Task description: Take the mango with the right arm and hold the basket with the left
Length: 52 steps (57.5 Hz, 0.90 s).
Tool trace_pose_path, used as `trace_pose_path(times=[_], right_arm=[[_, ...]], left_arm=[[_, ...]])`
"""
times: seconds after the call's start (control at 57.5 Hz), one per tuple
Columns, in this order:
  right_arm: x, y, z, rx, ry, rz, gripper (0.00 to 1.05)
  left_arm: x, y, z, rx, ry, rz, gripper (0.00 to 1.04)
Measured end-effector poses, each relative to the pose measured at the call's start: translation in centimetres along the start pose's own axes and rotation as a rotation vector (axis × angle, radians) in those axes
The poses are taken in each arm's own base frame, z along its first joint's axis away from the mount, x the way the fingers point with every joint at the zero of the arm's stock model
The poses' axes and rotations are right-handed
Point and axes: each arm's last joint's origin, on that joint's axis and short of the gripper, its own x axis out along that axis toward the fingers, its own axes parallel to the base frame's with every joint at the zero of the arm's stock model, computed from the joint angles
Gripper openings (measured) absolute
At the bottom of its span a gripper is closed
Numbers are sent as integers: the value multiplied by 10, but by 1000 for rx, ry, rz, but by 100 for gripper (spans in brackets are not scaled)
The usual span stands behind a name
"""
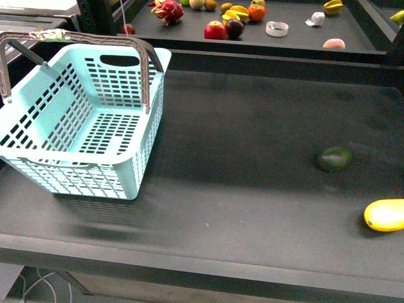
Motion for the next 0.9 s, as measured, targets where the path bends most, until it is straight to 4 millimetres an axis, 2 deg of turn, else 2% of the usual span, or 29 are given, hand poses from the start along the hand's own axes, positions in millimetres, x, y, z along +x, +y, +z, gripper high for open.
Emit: trace_pose_path(times=[0.852,0.87,0.904], right_arm=[[0,0,0,0,0,0,96],[0,0,0,0,0,0,96],[0,0,0,0,0,0,96]], left_arm=[[0,0,0,0,0,0,97],[0,0,-1,-26,17,31,97],[3,-1,-5,-123,104,215,97]])
